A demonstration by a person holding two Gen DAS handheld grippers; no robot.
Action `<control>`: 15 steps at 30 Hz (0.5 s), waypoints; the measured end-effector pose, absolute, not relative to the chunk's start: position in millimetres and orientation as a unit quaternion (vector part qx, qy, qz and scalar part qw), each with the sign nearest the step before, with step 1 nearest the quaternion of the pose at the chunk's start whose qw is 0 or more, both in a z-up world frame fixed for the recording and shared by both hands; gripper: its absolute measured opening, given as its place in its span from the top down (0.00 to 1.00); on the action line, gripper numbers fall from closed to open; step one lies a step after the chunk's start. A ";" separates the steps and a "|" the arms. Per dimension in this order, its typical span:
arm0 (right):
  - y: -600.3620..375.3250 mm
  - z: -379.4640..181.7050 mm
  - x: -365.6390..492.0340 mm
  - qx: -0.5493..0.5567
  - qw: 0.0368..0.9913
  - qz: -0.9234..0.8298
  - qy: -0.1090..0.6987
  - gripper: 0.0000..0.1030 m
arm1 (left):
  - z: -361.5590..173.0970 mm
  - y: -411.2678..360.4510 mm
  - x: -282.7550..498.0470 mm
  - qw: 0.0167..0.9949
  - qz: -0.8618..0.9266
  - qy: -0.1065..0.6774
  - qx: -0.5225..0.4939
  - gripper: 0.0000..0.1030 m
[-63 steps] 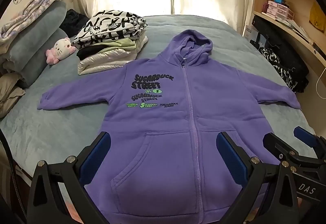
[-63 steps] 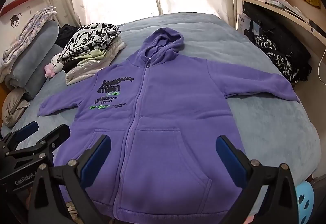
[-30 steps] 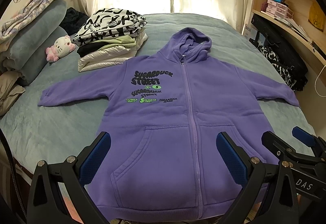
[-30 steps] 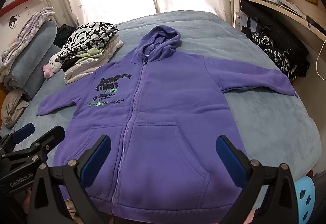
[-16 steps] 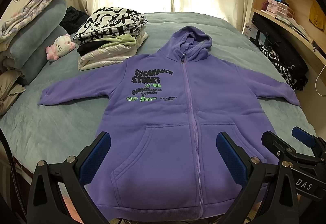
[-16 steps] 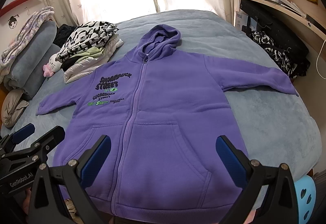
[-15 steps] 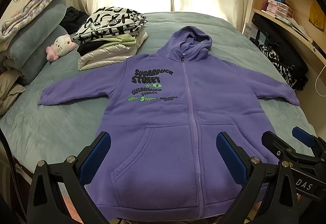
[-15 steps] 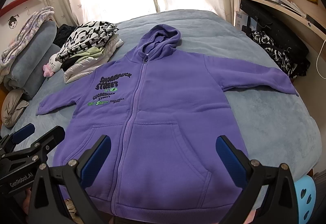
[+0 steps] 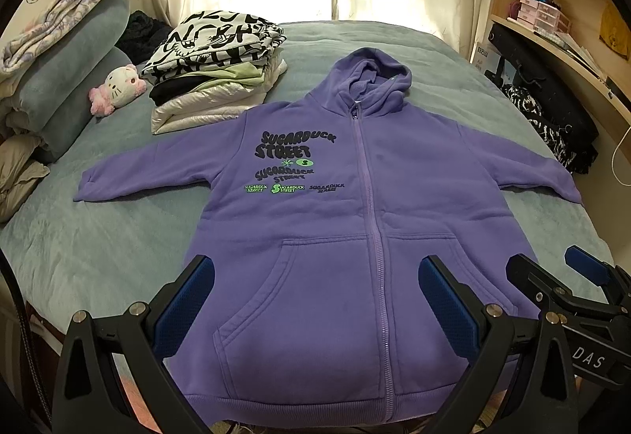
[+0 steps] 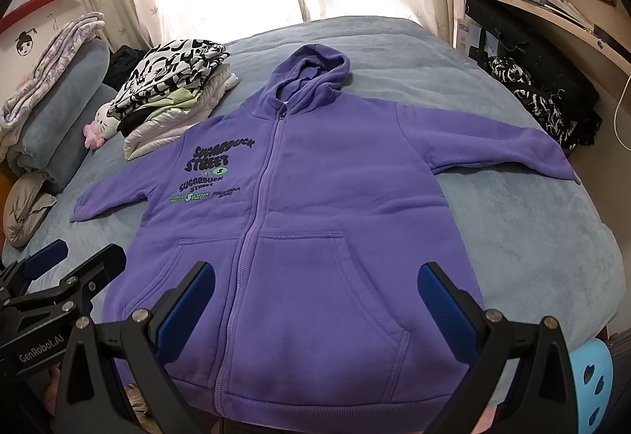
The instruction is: Fold large clothes
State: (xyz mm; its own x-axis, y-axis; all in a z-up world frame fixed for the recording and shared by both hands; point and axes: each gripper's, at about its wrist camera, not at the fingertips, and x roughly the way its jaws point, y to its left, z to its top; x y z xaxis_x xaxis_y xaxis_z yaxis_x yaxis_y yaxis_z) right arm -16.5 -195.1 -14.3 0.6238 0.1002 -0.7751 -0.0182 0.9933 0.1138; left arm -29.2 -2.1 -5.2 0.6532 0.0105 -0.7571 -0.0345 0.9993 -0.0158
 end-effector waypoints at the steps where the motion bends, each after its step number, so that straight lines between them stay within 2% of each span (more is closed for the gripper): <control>1: -194.9 -13.7 -16.1 0.047 0.900 0.033 0.432 0.00 | -5.2 -2.1 -29.1 0.909 0.012 0.416 -0.014 0.01; 15: -195.0 -15.5 -16.7 0.049 0.902 0.029 0.427 0.00 | 6.0 -9.1 -23.4 0.913 0.015 0.408 -0.001 0.01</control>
State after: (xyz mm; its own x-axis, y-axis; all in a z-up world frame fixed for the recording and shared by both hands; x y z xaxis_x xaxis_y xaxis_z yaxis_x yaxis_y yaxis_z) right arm -16.7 -195.0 -15.5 0.6335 0.0946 -0.7680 -0.0108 0.9935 0.1134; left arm -23.4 -9.1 6.0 0.6673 0.0258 -0.7444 -0.0272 0.9996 0.0103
